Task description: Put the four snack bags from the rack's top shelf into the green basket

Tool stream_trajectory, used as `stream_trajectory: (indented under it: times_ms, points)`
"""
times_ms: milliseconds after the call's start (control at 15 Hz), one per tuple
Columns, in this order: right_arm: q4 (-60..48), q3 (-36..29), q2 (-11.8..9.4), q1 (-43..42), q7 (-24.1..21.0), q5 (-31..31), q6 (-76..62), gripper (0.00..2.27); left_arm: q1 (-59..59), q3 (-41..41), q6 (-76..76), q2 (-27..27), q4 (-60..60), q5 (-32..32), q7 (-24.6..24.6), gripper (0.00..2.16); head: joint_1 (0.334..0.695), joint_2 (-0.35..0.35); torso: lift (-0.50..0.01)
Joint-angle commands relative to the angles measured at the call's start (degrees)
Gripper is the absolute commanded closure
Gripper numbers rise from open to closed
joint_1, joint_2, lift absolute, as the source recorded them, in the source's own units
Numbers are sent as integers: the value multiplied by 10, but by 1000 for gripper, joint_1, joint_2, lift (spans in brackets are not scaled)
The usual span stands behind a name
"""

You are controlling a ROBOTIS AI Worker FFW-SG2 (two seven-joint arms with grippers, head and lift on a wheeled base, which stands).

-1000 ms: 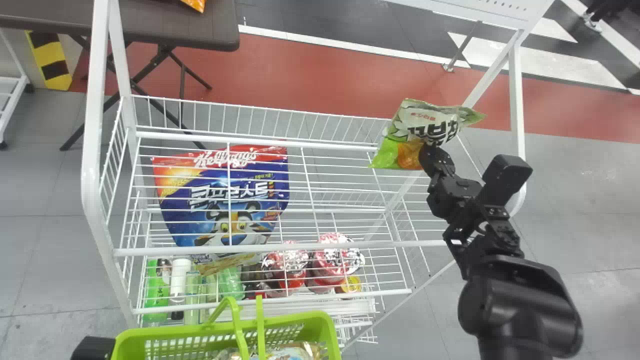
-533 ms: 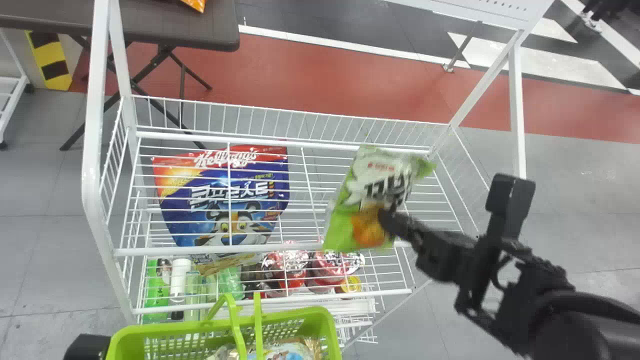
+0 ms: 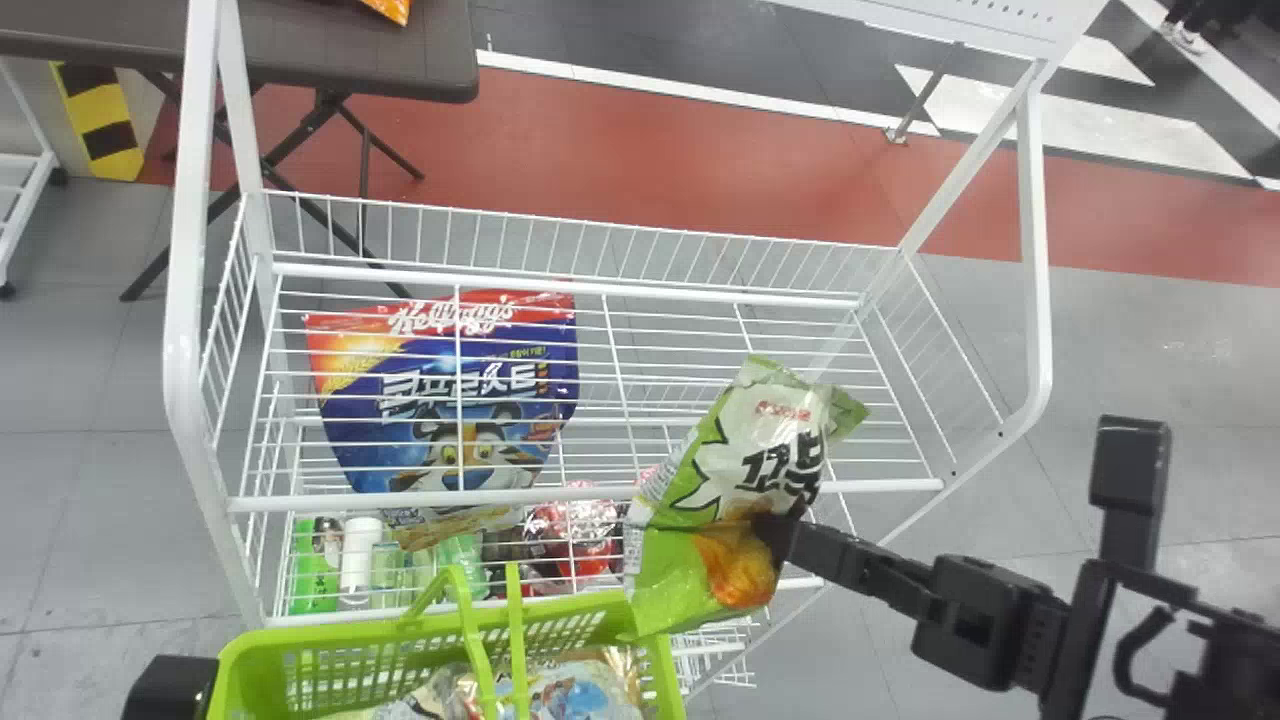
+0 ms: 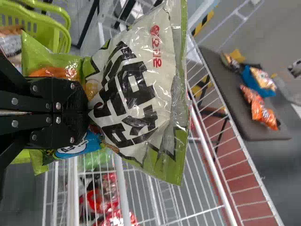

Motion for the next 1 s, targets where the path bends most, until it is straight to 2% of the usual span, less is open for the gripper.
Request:
stream_trajectory:
  times_ms: [0, 400, 600, 733, 800, 933]
  points:
    - [-4, -2, -4, 17, 14, -4, 7, 2182, 0, 3, -3, -2, -5, -1, 1, 1544, 695, -350, 0]
    - [13, 89, -19, 75, 14, 21, 7, 2179, -2, 3, -3, -2, -15, 1, 1, 1544, 695, -350, 0]
    - [12, 116, -41, 94, 13, 22, 7, 2179, 0, 5, -3, -1, -23, 4, 0, 1544, 695, -350, 0]
    - [22, 171, -57, 119, 11, 60, 7, 2179, 5, 6, -3, 0, -29, 4, -1, 1544, 695, -350, 0]
    - [33, 198, -60, 122, 11, 77, 7, 2179, 6, 5, -3, 0, -31, 4, -1, 1544, 695, -350, 0]
    - [51, 226, -57, 128, 13, 73, 7, 2179, 11, 0, -3, 0, -33, 4, -1, 1544, 695, -350, 0]
